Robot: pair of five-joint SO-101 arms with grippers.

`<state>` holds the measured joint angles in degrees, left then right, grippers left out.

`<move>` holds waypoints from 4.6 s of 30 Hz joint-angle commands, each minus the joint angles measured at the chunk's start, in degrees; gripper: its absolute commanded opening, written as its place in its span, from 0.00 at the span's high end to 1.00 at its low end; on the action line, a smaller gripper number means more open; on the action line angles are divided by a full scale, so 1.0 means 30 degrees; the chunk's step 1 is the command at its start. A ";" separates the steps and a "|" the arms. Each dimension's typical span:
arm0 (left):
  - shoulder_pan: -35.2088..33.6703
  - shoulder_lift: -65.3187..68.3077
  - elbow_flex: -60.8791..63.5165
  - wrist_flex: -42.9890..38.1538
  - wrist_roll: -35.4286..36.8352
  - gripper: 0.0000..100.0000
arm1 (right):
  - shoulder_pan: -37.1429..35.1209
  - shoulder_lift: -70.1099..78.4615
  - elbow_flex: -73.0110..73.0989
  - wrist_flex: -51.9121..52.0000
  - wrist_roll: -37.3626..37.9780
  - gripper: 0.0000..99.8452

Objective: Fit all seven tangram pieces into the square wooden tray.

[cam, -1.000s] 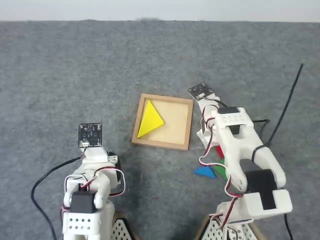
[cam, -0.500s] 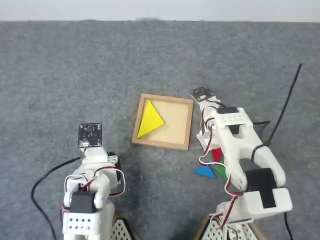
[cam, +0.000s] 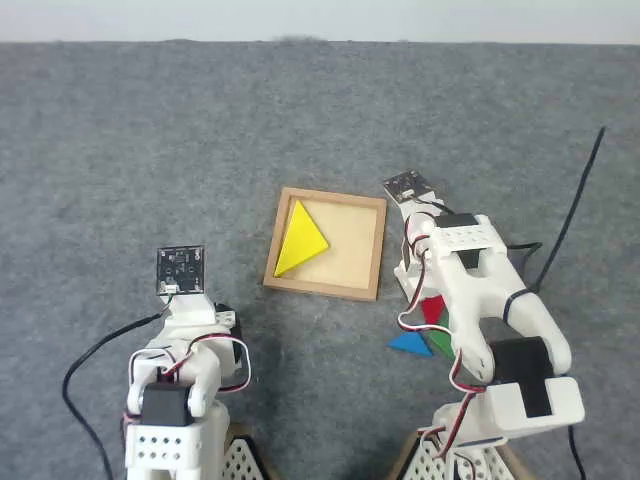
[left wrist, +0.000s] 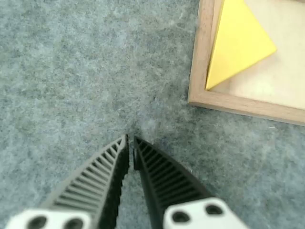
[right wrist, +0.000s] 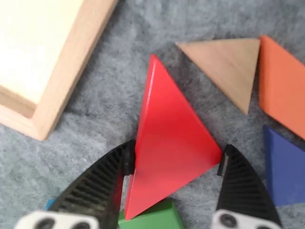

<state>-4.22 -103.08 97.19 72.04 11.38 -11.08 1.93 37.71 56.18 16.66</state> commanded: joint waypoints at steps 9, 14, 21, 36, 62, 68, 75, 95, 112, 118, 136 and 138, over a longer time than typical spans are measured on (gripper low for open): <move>-0.0117 -0.0381 -0.0249 0.0088 -0.0293 0.99 | -0.0220 -0.4645 0.1143 0.0864 -0.0703 0.79; -0.0117 -0.0381 -0.0249 0.0088 -0.0293 0.99 | -0.0337 -0.5993 0.0762 0.1451 -0.0645 0.79; -0.0117 -0.0381 -0.0249 0.0088 -0.0293 0.99 | -0.0249 -0.5114 0.0000 0.2066 0.0234 0.79; -0.0117 -0.0381 -0.0249 0.0088 -0.0293 0.99 | -0.0015 -0.1538 -0.0088 -0.0015 0.0703 0.70; -0.0117 -0.0381 -0.0249 0.0088 -0.0293 0.99 | 0.1158 0.1128 -0.2022 -0.0454 0.1905 0.70; -0.0117 -0.0381 -0.0249 0.0088 -0.0293 0.99 | 0.1158 0.1187 -0.2051 -0.0249 0.1788 0.75; -0.0117 -0.0381 -0.0249 0.0088 -0.0293 0.99 | 0.0571 0.1070 -0.1495 0.0630 0.1026 0.81; -0.0117 -0.0381 -0.0249 0.0088 -0.0293 0.99 | -0.1304 -0.8806 0.3223 0.1245 -0.1495 0.81; -0.0117 -0.0381 -0.0249 0.0088 -0.0293 0.99 | -0.1128 -0.0015 -0.2081 0.1158 0.1875 0.67; -0.0117 -0.0381 -0.0249 0.0088 -0.0293 0.99 | -0.1099 0.1568 -0.2432 0.0542 0.2022 0.67; -0.0117 -0.0381 -0.0249 0.0088 -0.0293 0.99 | -0.0249 0.2095 -0.4601 0.0542 0.4835 0.67; -0.0117 -0.0381 -0.0249 0.0088 -0.0293 0.99 | -0.0484 0.2125 -0.4571 0.0542 0.5304 0.67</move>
<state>-4.22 -103.08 97.19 72.04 11.38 -12.57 8.97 27.25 58.99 29.93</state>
